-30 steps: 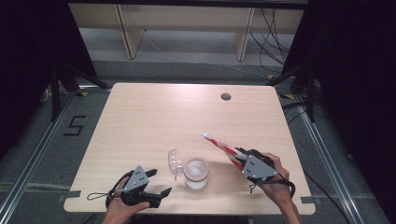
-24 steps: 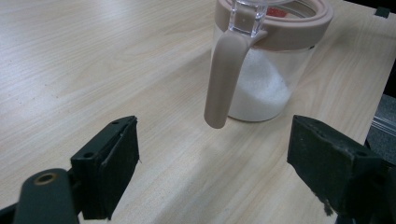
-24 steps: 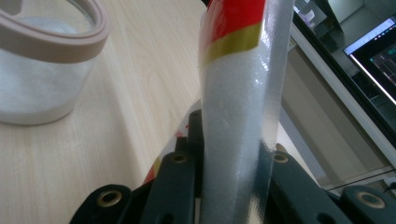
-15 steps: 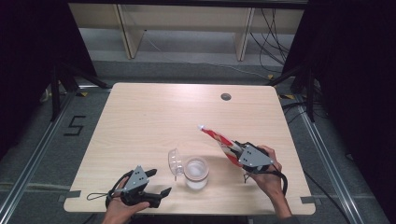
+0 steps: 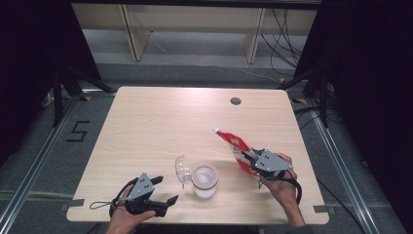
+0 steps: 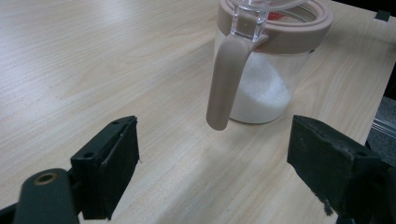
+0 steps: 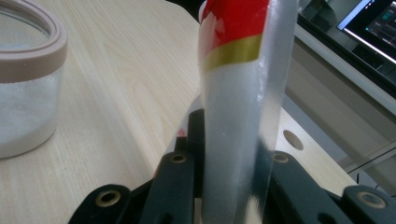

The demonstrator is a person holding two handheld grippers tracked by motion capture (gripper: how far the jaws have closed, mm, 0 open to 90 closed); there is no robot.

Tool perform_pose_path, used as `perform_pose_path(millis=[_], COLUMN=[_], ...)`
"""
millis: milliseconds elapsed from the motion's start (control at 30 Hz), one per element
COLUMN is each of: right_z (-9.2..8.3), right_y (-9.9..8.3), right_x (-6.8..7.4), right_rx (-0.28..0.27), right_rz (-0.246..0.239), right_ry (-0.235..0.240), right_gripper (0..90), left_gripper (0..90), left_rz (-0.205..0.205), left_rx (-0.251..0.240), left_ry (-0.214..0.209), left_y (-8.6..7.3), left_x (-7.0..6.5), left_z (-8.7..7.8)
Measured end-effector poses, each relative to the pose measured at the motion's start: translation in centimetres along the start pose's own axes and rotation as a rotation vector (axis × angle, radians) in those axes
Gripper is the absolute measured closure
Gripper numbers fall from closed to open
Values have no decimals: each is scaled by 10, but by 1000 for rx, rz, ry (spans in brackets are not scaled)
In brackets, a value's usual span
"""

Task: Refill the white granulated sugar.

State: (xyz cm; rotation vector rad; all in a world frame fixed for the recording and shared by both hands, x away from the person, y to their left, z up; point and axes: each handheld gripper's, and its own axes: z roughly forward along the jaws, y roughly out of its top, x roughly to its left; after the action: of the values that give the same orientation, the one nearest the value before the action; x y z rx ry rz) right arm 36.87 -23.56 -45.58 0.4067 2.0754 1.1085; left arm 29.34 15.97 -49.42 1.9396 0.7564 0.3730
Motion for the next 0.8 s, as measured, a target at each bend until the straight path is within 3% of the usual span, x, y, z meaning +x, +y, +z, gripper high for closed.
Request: perform_pose_path(millis=[100, 133, 167, 200, 233, 300, 533, 600, 800], right_z=[-5, -6, -7, -8, -10, -11, -17, -19, -29], right_y=[-2, -3, -3, -5, -6, -7, -12, -14, -20], right_x=[-2, -3, -6, -4, -4, -6, -10, -11, -13], right_rx=[12, 16, 3, 15, 18, 19, 29, 30, 45], right_rz=[41, 33, -3, 47, 57, 59, 77, 92, 111], right_ry=[4, 1, -15, -4, -3, -10, -22, -32, -39], right_gripper=[796, 796, 796, 796, 796, 796, 778, 774, 768], left_gripper=[163, 163, 163, 163, 163, 163, 163, 163, 163], left_rz=[-2, 1, -29, -28, -23, 0, 0, -29, -30], left_rx=[-2, 2, -2, -2, -2, 1, 0, -2, -3], left_ry=[2, 5, 7, 7, 6, 5, 3, 4, 5], left_y=[0, 0, -1, -1, -1, 0, 0, -1, -1], left_x=[0, 0, -2, -2, -1, 0, 0, -2, -1], left_z=[0, 0, 1, 1, 1, 0, 1, 1, 1])
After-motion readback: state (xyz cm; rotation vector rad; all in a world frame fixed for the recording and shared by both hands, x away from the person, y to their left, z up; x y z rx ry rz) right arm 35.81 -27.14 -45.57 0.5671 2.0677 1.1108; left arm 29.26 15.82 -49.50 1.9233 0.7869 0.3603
